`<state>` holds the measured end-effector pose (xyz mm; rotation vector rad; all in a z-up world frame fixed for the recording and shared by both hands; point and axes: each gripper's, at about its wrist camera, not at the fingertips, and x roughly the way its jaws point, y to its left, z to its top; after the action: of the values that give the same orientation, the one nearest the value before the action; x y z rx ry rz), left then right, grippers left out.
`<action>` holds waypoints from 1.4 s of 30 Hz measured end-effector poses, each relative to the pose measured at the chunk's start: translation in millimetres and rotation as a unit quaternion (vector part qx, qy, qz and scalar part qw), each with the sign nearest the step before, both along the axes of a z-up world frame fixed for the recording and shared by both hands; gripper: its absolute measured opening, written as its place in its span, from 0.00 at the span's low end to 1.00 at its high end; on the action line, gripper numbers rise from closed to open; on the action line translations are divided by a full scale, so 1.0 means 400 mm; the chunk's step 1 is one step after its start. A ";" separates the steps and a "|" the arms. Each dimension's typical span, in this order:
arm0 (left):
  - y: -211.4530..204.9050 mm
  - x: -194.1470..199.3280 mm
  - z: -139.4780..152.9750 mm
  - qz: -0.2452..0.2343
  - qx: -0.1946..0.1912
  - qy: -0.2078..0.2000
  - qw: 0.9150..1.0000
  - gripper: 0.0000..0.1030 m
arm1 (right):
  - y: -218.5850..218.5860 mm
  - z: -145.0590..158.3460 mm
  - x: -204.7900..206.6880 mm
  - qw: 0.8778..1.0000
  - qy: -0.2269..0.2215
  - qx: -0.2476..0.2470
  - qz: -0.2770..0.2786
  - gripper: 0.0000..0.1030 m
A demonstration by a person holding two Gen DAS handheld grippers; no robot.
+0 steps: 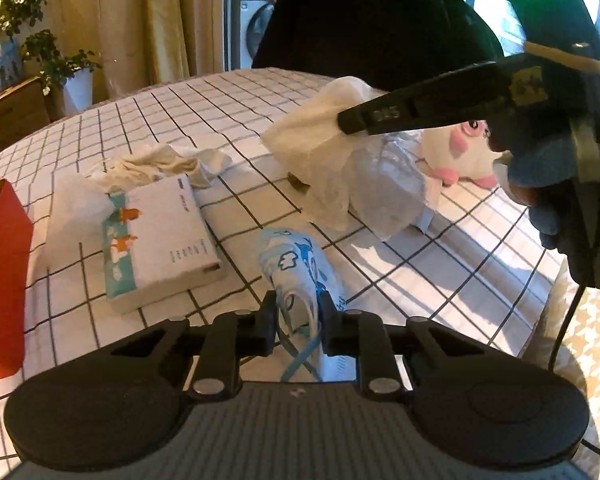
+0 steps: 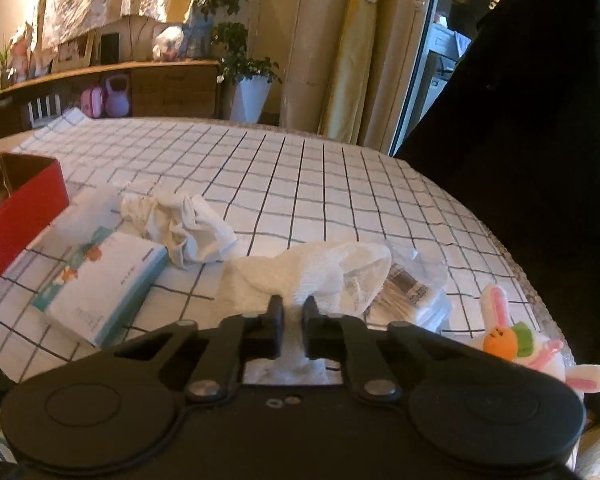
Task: Organize soft objects
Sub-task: 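Carry the blue packet and white cloth in both grippers over the red tin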
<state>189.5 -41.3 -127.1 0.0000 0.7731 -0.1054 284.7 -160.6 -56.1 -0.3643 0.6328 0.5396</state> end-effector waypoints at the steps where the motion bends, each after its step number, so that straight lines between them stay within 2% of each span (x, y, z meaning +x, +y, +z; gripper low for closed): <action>1: 0.006 -0.003 0.008 0.003 -0.003 -0.002 1.000 0.20 | -0.003 0.011 -0.005 1.000 -0.003 0.007 0.000 0.06; 13: 0.111 -0.062 0.136 0.053 -0.030 -0.038 0.997 0.20 | -0.030 0.185 -0.106 0.996 -0.042 0.061 0.041 0.05; 25: 0.269 -0.144 0.262 0.095 -0.017 -0.071 0.993 0.20 | 0.043 0.329 -0.187 0.987 -0.043 0.114 0.105 0.05; 32: 0.373 -0.178 0.307 0.135 -0.008 -0.081 0.988 0.20 | 0.138 0.356 -0.217 0.980 -0.034 0.130 0.145 0.05; 42: 0.543 -0.187 0.327 0.184 0.010 -0.071 0.980 0.20 | 0.303 0.343 -0.261 0.972 -0.021 0.125 0.199 0.05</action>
<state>114.7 175.8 3.7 -0.1151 0.6212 0.2517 180.2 -39.3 81.0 -0.2635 0.4434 0.9835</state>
